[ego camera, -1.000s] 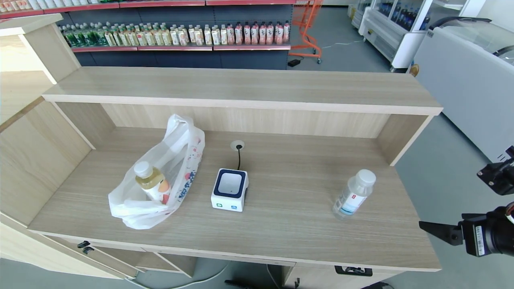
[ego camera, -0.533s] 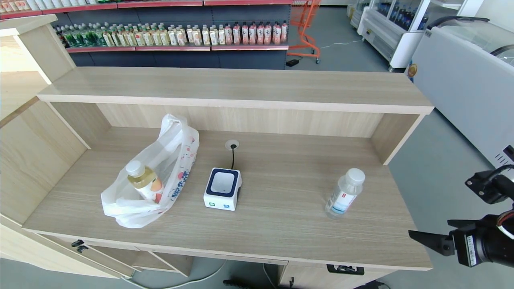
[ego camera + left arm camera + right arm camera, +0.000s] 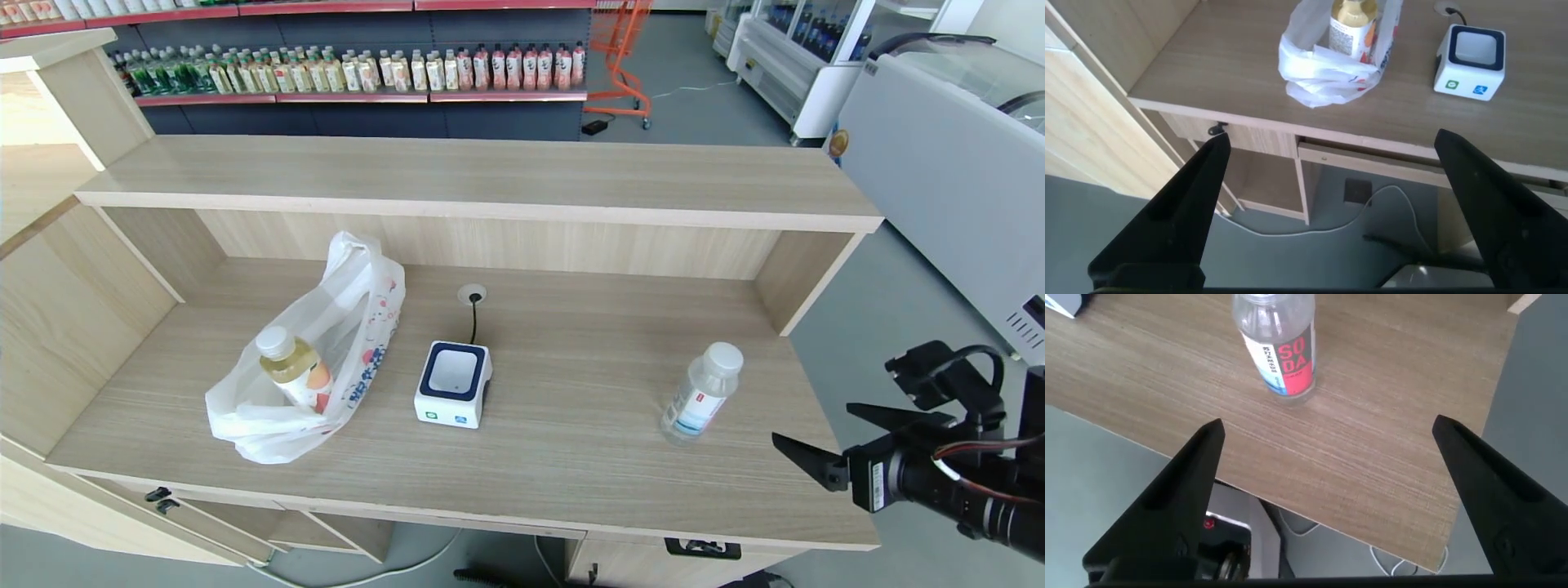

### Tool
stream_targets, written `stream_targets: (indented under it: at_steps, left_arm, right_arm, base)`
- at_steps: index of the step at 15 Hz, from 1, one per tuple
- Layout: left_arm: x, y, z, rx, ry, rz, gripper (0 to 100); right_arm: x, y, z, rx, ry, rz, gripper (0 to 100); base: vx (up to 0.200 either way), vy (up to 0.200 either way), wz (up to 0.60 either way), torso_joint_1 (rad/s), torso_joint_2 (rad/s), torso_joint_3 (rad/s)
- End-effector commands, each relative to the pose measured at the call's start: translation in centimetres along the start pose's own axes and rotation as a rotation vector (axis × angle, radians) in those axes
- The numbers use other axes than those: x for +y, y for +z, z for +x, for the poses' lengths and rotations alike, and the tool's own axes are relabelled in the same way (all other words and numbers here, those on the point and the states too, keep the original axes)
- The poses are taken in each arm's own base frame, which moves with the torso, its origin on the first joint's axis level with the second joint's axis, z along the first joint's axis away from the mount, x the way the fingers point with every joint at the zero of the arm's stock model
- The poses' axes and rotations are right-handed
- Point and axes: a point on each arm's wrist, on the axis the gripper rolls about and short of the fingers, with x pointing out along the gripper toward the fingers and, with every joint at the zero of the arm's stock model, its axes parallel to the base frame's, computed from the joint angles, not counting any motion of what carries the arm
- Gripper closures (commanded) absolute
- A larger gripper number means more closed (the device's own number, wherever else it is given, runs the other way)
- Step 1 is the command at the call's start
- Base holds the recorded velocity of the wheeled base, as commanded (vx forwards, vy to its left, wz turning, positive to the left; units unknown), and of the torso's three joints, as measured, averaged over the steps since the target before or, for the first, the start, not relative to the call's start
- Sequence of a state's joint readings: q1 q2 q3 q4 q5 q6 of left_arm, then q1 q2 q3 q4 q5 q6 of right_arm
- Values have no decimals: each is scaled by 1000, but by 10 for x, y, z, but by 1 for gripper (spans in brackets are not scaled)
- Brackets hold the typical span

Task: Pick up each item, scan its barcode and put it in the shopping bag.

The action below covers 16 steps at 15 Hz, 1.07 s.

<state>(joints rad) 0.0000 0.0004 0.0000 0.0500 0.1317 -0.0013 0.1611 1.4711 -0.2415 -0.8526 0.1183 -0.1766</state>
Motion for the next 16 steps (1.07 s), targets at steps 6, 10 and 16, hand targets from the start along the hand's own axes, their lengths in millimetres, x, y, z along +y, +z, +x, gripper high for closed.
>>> stream_targets:
  at_steps: [6,10,16]
  left_arm:
    - [0,0,0,0,0,0,0]
    - [0,0,0,-1,0,0,0]
    - [0,0,0,2,0,0,0]
  right_arm:
    - [11,-20,53,19,60,-8,0]
    - [14,-27,75,-28,65,-19,0]
    - [22,-29,104,-106,86,-34,0]
  base:
    - [0,0,0,0,0,0]
    - [0,0,0,0,0,0]
    - [0,0,0,0,0,0]
